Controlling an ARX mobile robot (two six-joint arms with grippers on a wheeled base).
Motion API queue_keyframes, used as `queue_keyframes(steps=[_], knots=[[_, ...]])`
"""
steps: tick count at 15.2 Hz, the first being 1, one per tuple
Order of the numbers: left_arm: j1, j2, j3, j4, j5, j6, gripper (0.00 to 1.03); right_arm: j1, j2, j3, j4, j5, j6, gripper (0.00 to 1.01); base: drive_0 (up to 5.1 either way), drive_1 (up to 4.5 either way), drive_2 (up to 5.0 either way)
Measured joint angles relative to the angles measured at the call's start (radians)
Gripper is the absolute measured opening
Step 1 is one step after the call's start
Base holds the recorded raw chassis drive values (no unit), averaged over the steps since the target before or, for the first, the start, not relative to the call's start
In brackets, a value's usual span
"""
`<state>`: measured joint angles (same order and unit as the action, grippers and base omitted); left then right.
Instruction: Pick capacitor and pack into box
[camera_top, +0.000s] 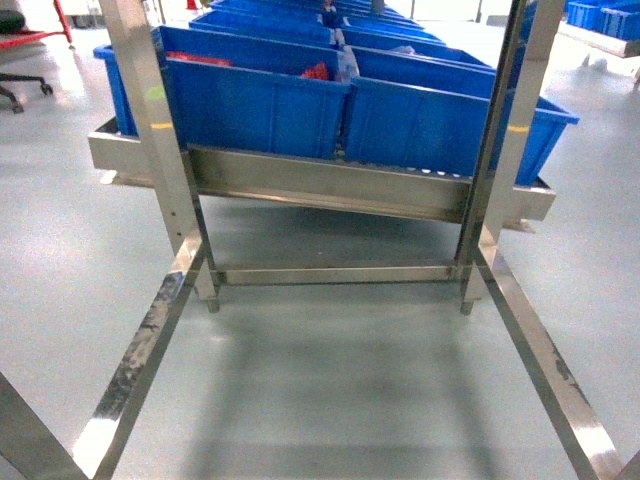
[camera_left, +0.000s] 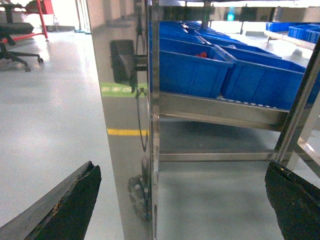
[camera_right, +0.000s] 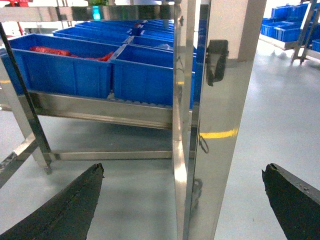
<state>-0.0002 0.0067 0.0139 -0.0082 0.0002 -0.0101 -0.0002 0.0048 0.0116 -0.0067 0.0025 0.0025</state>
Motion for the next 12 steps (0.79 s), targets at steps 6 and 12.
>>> queue_keyframes(steps=[6, 12], knots=[[0.0, 0.0, 0.0, 0.004, -0.003, 0.007, 0.98, 0.0, 0.0, 0.0, 0.002, -0.003, -0.001, 0.98, 0.0, 0.0, 0.0], [0.0, 0.0, 0.0, 0.003, -0.001, 0.01, 0.98, 0.0, 0.0, 0.0, 0.002, -0.002, 0.0, 0.98, 0.0, 0.0, 0.0]])
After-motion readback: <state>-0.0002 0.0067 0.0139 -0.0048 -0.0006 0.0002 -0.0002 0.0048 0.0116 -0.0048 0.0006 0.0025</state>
